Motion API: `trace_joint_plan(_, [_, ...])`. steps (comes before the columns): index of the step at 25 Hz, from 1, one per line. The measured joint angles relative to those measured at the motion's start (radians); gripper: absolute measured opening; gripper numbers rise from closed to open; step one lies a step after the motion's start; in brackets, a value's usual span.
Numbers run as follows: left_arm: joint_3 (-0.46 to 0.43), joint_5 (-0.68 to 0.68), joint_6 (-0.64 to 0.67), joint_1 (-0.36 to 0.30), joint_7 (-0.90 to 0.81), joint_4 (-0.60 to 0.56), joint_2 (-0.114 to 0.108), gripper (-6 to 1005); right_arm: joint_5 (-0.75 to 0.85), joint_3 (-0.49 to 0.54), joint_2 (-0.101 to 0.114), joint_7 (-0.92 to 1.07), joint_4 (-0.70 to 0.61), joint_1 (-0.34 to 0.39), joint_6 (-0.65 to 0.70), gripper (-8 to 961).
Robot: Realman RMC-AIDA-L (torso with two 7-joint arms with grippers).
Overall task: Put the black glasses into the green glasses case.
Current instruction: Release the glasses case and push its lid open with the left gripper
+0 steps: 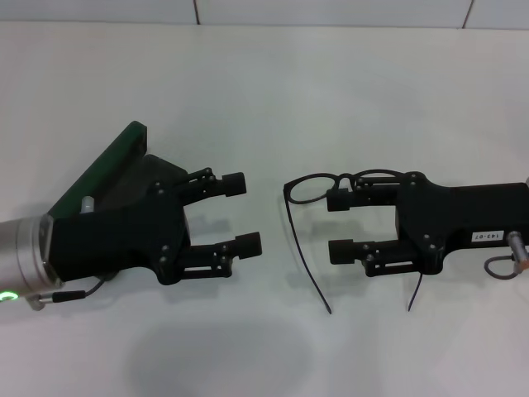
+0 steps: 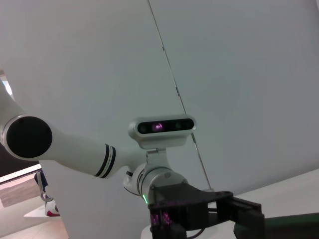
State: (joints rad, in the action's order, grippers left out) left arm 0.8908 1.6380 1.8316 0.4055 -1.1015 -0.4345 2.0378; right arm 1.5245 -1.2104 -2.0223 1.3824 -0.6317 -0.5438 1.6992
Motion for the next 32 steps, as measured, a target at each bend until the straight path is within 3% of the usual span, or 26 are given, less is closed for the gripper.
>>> trace_joint_plan(12, [-0.003, 0.000, 0.001, 0.003, -0.002, 0.001, 0.001, 862, -0.026, 0.007, 0.000, -0.013, 0.003, 0.012, -0.005, 705])
trace_joint_plan(15, [-0.043, -0.034, -0.008, -0.001, -0.041, -0.040, 0.015, 862, -0.029, 0.039, 0.003, -0.048, 0.008, 0.036, -0.025, 705])
trace_joint_plan(18, [-0.068, -0.031, -0.085, -0.025, -0.187, -0.236, 0.051, 861, -0.034, 0.101, 0.000, -0.092, 0.010, 0.080, -0.057, 704])
trace_joint_plan(20, [-0.008, -0.003, -0.178, -0.064, -0.341, -0.464, 0.063, 861, -0.056, 0.127, -0.001, -0.094, 0.011, 0.097, -0.058, 704])
trace_joint_plan(23, [0.139, 0.103, -0.336, -0.119, -0.596, -0.852, 0.055, 859, -0.116, 0.133, 0.002, -0.095, 0.011, 0.131, -0.041, 703])
trace_joint_plan(26, [0.222, 0.375, -0.431, -0.126, -0.854, -1.130, 0.055, 858, -0.160, 0.133, 0.004, -0.099, 0.011, 0.175, -0.038, 702])
trace_joint_plan(29, [0.286, 0.657, -0.438, -0.104, -1.089, -1.275, 0.053, 857, -0.184, 0.134, 0.003, -0.114, 0.036, 0.188, -0.040, 702])
trace_joint_plan(32, [0.314, 0.807, -0.391, -0.069, -1.220, -1.295, 0.049, 855, -0.193, 0.141, 0.003, -0.123, 0.063, 0.189, -0.043, 701])
